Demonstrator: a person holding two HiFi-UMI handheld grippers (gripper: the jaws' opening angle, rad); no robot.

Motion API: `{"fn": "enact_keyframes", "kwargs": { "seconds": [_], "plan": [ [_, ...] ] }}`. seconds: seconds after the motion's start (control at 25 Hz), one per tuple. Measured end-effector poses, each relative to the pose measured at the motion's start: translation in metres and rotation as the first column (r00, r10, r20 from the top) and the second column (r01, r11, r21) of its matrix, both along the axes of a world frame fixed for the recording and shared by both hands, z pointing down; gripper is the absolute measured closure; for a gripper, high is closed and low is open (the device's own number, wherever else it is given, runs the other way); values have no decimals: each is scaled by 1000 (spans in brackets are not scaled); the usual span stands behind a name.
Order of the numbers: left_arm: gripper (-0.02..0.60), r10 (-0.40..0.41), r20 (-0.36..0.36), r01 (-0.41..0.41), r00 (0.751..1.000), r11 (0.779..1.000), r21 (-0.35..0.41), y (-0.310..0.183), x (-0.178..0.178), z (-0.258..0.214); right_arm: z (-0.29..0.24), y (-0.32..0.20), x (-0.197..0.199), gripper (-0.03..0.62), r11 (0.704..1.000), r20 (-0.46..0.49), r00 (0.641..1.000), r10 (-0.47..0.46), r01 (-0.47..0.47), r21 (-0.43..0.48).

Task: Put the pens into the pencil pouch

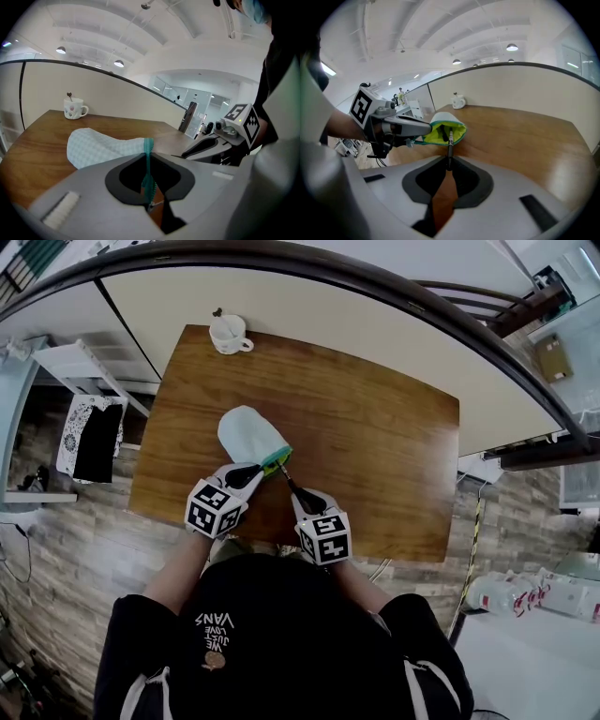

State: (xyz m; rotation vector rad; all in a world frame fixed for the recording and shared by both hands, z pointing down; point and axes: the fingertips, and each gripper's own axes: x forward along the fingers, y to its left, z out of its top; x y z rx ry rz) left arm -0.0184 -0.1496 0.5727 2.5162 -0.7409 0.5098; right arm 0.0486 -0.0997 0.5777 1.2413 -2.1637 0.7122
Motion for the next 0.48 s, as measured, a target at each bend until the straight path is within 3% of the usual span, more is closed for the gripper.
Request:
{"fn": "enact_keyframes", "kwargs": {
  "seconds": [0.48],
  "plan": [
    [543, 74, -74, -76, 995, 997, -20, 17, 6, -4, 6, -55, -25, 540, 998, -27, 998, -60, 61, 31]
  ]
}}
